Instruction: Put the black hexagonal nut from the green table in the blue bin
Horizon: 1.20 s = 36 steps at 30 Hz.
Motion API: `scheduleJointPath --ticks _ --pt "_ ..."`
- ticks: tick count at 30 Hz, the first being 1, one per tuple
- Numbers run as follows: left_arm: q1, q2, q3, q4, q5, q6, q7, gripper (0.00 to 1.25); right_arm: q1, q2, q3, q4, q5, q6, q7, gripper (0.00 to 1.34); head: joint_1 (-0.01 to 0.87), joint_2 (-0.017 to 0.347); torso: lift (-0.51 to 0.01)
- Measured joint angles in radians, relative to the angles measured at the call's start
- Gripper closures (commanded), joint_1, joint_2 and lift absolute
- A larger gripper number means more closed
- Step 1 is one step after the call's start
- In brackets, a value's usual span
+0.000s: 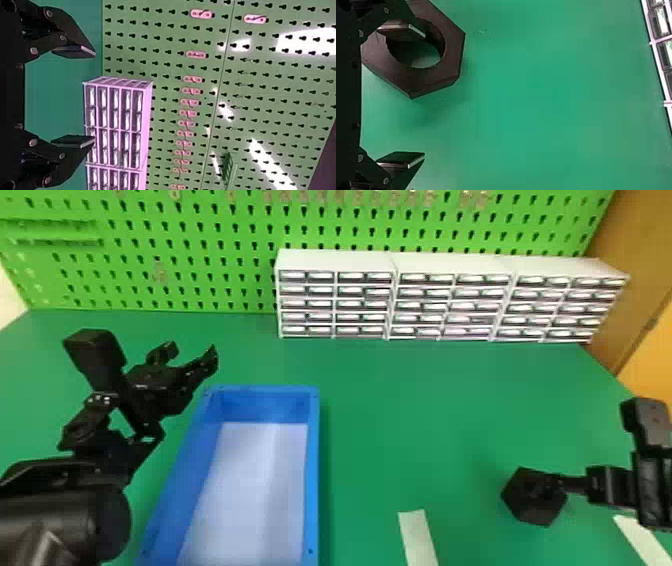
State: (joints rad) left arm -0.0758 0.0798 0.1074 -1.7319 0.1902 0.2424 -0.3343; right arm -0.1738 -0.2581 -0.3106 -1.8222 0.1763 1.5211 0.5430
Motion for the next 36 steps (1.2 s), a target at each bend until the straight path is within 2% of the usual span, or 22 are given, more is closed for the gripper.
scheduleJointPath --ticks 36 --pt "0.001 0.0 -0.003 0.001 -0.001 0.0 0.0 0.49 -0.015 0.016 0.018 0.052 0.025 -0.061 0.0 0.23 0.691 0.009 -0.097"
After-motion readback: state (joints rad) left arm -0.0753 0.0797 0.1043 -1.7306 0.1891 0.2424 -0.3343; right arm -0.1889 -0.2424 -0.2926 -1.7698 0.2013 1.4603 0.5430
